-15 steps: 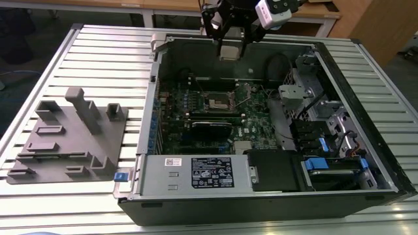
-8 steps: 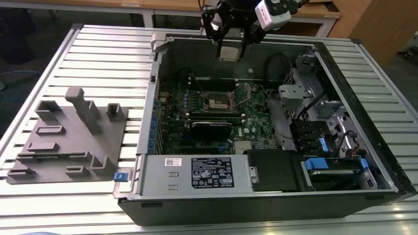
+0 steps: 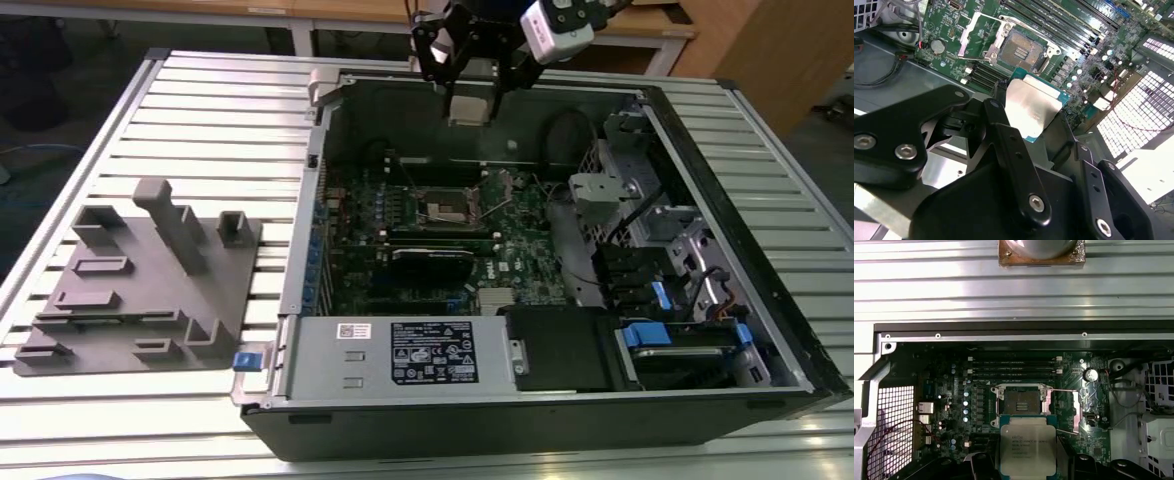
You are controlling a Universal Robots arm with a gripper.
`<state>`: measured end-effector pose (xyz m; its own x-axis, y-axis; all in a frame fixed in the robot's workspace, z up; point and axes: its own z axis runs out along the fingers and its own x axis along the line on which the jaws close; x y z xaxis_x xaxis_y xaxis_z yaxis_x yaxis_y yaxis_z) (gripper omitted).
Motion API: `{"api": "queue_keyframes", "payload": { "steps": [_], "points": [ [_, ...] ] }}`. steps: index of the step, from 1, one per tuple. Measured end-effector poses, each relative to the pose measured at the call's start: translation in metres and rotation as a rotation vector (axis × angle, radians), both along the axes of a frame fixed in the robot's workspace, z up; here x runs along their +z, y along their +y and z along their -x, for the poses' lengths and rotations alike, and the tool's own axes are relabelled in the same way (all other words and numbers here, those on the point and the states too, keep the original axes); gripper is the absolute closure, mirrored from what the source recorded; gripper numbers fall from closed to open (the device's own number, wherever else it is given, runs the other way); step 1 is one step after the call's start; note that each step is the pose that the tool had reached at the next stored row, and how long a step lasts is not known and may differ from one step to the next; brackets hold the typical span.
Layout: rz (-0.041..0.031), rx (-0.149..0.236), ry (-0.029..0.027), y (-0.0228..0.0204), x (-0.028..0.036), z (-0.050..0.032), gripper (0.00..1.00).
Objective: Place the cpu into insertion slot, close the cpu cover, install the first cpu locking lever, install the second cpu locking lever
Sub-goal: 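Place the cpu into insertion slot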
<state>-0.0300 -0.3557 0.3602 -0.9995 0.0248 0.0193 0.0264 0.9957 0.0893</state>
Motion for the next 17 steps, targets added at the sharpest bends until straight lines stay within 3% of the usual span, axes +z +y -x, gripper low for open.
{"api": "queue_keyframes", "payload": {
  "steps": [17],
  "points": [
    [-0.0002,0.0,-0.0001,0.0,-0.0059,0.0,0.46]
  ]
}}
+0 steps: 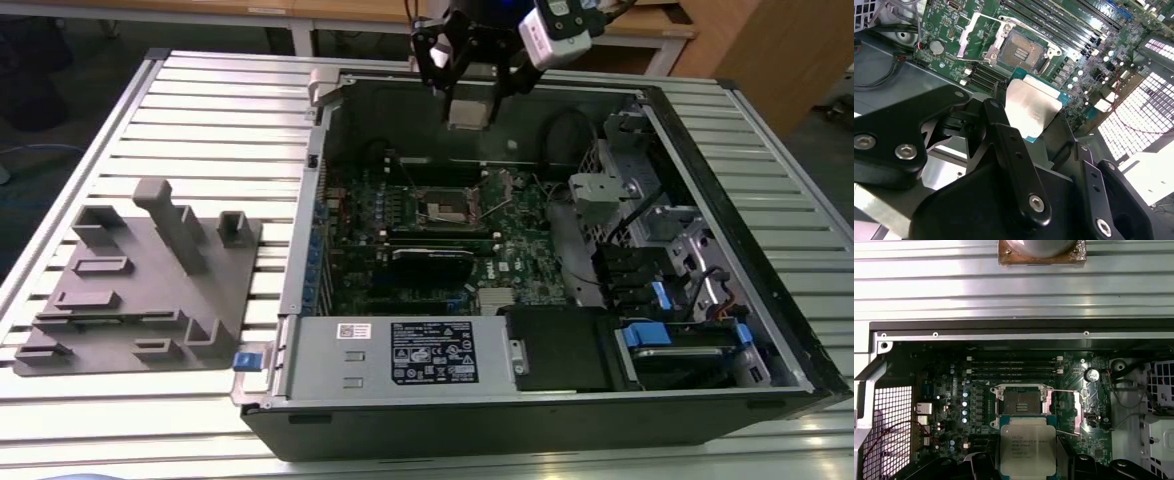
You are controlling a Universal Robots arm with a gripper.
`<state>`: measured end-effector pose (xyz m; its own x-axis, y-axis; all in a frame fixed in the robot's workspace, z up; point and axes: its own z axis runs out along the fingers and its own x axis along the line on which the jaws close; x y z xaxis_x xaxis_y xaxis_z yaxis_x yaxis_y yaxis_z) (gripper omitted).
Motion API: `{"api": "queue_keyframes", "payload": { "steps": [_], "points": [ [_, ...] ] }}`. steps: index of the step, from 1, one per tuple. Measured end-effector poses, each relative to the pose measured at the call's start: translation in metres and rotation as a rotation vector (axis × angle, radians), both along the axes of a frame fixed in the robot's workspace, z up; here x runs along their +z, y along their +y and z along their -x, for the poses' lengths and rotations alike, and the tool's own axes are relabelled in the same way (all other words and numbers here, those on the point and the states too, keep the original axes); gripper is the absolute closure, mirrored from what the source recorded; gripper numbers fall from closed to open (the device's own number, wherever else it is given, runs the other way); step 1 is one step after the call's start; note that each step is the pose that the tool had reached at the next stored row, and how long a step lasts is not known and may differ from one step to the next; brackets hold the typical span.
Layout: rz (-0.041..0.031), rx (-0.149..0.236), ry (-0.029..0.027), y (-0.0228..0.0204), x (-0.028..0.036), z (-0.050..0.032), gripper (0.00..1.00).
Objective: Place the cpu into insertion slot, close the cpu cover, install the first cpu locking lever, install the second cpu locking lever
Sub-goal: 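Place the cpu into insertion slot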
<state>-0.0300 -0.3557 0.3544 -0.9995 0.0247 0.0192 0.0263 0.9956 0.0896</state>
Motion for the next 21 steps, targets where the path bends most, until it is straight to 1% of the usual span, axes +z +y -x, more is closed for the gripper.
{"api": "queue_keyframes", "payload": {
  "steps": [5,21],
  "points": [
    [0.0003,0.0,0.0002,0.0,-0.0038,0.0,0.46],
    [-0.0002,0.0,0.0001,0.0,-0.0061,0.0,0.46]
  ]
}}
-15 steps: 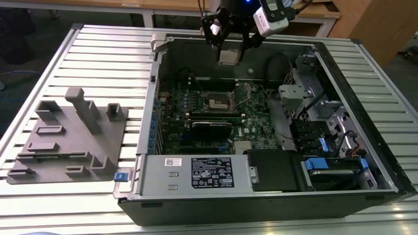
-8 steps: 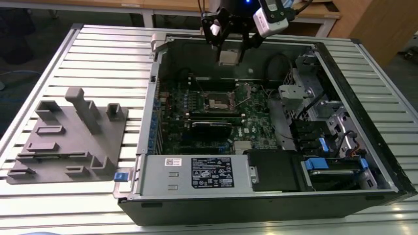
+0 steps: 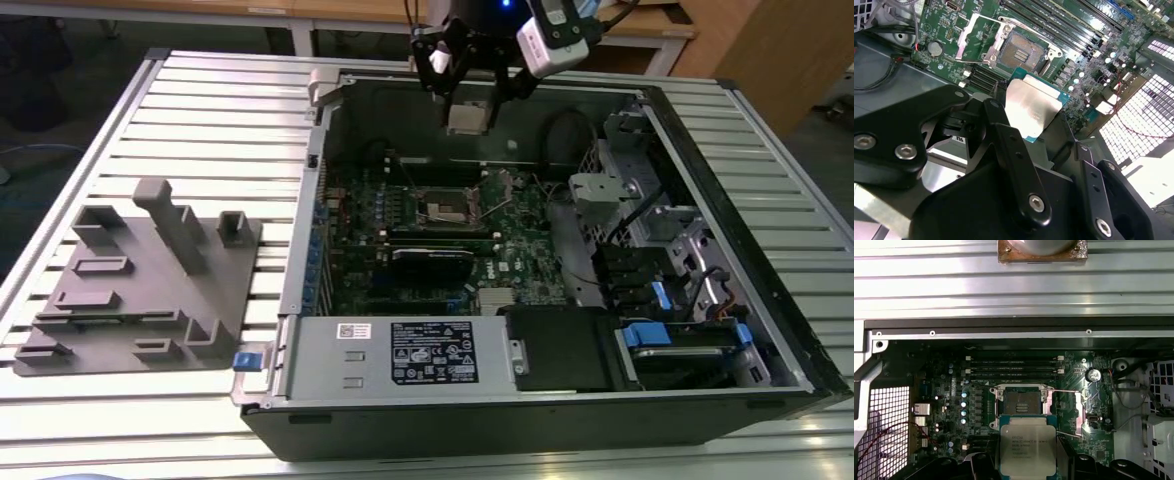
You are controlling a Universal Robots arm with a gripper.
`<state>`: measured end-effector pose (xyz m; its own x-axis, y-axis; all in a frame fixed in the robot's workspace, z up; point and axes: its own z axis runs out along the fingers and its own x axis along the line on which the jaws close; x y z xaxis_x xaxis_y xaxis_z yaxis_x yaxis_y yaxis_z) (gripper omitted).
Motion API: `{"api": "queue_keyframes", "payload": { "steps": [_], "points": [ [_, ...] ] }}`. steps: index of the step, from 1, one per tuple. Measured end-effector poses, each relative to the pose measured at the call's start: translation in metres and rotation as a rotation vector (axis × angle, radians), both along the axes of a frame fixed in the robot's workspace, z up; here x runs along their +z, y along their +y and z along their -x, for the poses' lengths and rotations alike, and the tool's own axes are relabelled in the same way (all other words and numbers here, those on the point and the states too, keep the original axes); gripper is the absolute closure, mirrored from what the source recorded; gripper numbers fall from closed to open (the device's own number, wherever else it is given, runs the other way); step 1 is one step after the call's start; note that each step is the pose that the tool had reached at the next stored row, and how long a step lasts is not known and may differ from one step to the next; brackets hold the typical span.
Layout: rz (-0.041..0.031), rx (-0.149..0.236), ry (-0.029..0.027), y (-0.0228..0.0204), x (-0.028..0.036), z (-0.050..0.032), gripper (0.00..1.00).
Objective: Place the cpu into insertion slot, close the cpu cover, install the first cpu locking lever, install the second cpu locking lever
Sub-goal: 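Place the cpu into insertion slot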
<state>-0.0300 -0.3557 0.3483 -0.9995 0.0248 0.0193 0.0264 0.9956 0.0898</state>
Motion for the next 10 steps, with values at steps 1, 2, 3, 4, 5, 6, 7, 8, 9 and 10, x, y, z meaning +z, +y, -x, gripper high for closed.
{"api": "queue_keyframes", "payload": {
  "steps": [1,2,3,4,5,6,7,8,9,10],
  "points": [
    [-0.0001,0.0,-0.0001,0.0,-0.0001,0.0,0.46],
    [-0.0003,0.0,-0.0002,0.0,-0.0005,0.0,0.46],
    [-0.0003,0.0,-0.0001,0.0,-0.001,0.0,0.46],
    [-0.0001,0.0,-0.0001,0.0,-0.0016,0.0,0.46],
    [-0.0001,0.0,-0.0001,0.0,-0.0024,0.0,0.46],
    [0.0,0.0,0.0,0.0,-0.0032,0.0,0.46],
    [0.0,0.0,0.0,0.0,-0.0039,0.0,0.46],
    [0.0001,0.0,0.0,0.0,-0.0042,0.0,0.46],
    [0.0001,0.0,0.0,0.0,-0.0047,0.0,0.46],
    [0.0,0.0,0.0,0.0,-0.0051,0.0,0.46]
  ]
}}
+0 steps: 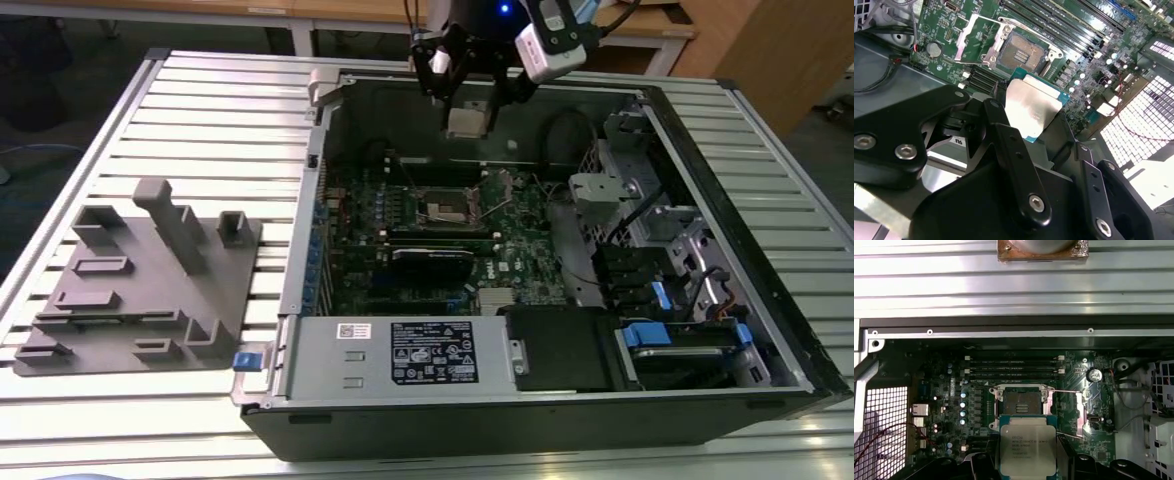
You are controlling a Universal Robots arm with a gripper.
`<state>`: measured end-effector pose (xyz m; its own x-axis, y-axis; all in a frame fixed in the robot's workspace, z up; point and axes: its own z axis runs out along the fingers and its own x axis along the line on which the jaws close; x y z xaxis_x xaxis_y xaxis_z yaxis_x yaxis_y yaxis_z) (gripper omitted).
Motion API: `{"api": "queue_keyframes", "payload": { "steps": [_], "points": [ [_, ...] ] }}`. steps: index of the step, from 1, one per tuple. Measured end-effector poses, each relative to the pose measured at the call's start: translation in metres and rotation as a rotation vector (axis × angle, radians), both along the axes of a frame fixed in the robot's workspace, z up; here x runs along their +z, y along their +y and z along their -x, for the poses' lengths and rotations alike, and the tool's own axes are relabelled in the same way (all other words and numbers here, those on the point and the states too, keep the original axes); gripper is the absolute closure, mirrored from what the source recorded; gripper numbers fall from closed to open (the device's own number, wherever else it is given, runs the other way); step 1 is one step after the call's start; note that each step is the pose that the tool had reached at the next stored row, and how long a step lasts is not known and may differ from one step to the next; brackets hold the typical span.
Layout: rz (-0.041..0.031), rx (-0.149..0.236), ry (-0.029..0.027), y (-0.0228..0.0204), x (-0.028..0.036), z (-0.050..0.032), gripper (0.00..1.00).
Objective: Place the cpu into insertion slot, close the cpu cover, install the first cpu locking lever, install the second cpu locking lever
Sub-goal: 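Place the cpu into insertion slot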
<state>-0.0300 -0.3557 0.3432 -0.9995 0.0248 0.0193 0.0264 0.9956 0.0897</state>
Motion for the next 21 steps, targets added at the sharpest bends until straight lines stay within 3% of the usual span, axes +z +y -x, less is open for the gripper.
{"api": "queue_keyframes", "payload": {
  "steps": [21],
  "points": [
    [-0.0003,0.0,-0.0001,0.0,-0.005,0.0,0.46]
  ]
}}
